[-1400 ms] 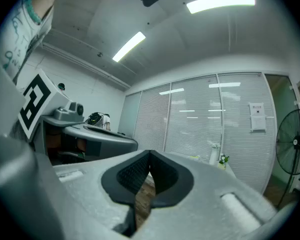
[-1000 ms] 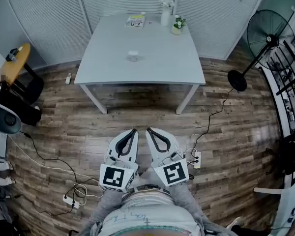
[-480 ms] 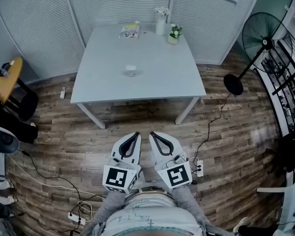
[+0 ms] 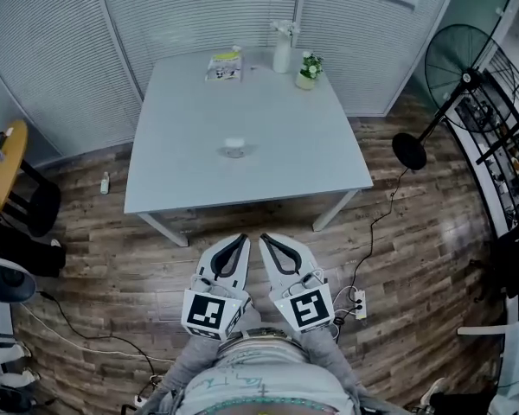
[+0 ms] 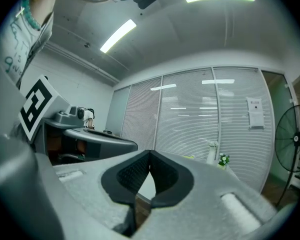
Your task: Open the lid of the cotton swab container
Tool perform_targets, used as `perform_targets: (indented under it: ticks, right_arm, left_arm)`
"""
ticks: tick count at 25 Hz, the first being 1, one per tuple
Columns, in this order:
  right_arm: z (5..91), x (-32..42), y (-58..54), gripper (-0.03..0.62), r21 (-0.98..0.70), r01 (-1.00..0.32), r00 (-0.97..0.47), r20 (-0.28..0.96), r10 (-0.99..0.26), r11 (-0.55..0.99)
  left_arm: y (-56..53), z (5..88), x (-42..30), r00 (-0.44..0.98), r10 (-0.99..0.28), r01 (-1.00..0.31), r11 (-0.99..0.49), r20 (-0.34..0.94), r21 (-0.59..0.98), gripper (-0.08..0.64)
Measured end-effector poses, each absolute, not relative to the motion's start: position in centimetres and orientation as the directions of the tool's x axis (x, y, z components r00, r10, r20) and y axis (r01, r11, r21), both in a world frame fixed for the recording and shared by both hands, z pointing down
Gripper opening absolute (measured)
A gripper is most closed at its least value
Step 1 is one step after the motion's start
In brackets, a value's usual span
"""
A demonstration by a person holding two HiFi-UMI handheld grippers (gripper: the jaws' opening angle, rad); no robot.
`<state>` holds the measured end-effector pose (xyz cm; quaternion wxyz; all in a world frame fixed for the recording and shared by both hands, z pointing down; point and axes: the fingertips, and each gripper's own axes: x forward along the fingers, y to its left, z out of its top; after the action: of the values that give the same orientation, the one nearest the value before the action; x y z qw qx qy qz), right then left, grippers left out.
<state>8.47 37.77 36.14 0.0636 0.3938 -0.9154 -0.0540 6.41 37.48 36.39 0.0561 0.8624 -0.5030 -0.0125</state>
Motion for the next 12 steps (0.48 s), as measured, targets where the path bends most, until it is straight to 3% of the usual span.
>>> perform_targets:
  ticks: [12]
  right_arm:
    - [36.4,4.8,33.4,0.002,0.142,-0.733,-0.664,0.062,-0.745,0.665]
  left_arm:
    - [33.4,36.8,2.7,0.523,-0.852,-0.848,-0.516,0.029,0.121,-0.002]
